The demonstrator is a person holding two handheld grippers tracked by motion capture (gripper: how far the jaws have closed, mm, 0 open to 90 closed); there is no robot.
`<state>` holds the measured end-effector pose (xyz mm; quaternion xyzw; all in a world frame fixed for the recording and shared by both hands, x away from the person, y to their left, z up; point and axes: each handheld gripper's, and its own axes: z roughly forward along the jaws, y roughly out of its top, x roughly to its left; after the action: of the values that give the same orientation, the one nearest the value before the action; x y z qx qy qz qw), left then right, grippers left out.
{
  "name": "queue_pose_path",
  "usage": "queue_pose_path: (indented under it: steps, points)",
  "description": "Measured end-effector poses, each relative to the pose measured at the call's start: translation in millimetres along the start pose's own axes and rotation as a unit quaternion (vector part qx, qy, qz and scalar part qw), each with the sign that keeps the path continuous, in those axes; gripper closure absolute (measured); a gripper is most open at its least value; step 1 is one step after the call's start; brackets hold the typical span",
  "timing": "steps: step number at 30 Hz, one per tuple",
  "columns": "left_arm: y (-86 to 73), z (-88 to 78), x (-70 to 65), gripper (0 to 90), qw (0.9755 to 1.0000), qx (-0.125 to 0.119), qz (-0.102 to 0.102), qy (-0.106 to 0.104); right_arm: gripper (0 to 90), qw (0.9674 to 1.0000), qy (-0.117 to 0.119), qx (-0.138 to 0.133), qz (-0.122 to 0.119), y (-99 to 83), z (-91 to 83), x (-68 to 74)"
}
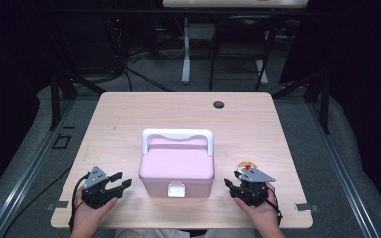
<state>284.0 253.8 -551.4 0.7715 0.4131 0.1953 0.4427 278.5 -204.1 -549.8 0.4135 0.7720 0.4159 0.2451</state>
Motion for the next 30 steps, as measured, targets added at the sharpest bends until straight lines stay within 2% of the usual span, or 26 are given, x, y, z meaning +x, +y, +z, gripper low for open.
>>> queue_pose_path:
  steps: [2, 13, 15, 20, 23, 26, 27, 28, 29, 30]
  points:
    - [0.8, 0.7, -0.5, 52.3, 1.0, -0.002, 0.005, 0.0, 51.2, 1.0, 0.001, 0.004, 0.003, -0.5, 1.3, -1.2]
    - [2.4, -1.7, -2.6, 54.1, 0.9998, -0.012, -0.012, -0.008, 51.2, 0.9999, 0.003, 0.007, 0.012, -1.0, -0.1, -3.5]
    - [2.5, -3.9, -2.9, 54.1, 0.9997, -0.013, -0.021, -0.005, 50.9, 0.9999, 0.005, 0.005, 0.012, -0.2, -0.7, -3.5]
    - [3.0, -5.1, -2.0, 53.8, 0.9989, -0.01, -0.041, -0.019, 49.4, 0.9999, 0.009, 0.001, 0.013, 1.8, -3.6, -2.0]
    - [7.2, -6.5, -2.5, 53.0, 0.9985, -0.002, -0.044, -0.032, 48.6, 0.9998, 0.017, 0.003, 0.012, 4.5, -7.2, -0.8]
    - [15.0, -9.9, -3.5, 52.9, 0.9987, -0.002, -0.041, -0.032, 48.4, 0.9996, 0.025, 0.001, 0.011, 10.1, -12.4, 0.3]
    - [19.3, -12.3, -2.7, 52.8, 0.9981, -0.006, -0.05, -0.036, 48.4, 0.9996, 0.025, 0.003, 0.014, 11.9, -14.0, 0.7]
    - [19.3, -12.3, -2.7, 52.9, 0.9981, -0.006, -0.05, -0.036, 48.3, 0.9994, 0.031, 0.006, 0.013, 15.3, -15.7, 0.1]
    - [26.0, -15.3, 0.1, 52.5, 0.9967, -0.011, -0.064, -0.047, 48.4, 0.9993, 0.035, 0.012, 0.012, 18.2, -17.0, -0.4]
    - [28.6, -17.0, 1.0, 52.6, 0.997, -0.009, -0.062, -0.046, 48.4, 0.9993, 0.033, 0.012, 0.011, 19.7, -17.8, -0.5]
